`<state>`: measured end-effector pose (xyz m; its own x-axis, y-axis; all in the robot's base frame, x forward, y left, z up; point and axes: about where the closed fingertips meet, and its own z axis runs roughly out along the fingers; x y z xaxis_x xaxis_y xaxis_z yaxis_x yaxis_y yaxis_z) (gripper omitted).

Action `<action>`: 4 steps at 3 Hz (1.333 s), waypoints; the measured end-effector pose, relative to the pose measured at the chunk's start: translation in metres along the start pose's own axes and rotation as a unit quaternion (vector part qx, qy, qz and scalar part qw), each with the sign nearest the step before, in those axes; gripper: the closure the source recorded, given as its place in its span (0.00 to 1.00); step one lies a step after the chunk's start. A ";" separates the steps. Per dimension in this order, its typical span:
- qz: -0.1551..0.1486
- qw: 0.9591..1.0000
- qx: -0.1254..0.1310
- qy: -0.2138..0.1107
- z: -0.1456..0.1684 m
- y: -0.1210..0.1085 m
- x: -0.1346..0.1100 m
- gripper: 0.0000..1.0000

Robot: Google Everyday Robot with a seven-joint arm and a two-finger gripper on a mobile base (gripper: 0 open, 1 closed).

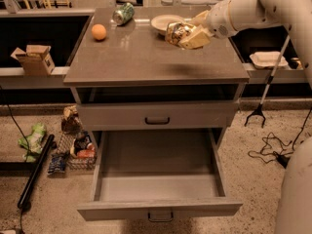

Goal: Pick orange can from middle drawer and place on counter

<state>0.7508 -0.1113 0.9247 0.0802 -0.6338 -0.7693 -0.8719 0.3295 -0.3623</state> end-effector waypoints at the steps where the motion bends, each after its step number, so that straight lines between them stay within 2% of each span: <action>1: 0.004 1.000 0.017 0.003 0.004 -0.021 0.000 1.00; 2: 0.022 0.998 0.062 0.011 0.012 -0.064 0.015 1.00; 3: 0.055 0.993 0.101 0.019 0.023 -0.096 0.040 1.00; 4: 0.099 0.986 0.132 0.025 0.028 -0.114 0.069 1.00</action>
Offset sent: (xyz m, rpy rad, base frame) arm 0.1287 -0.0597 0.0178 0.0270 -0.0871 -0.2620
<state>0.8693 -0.1727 0.8985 -0.1085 -0.5700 -0.8144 -0.7118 0.6165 -0.3366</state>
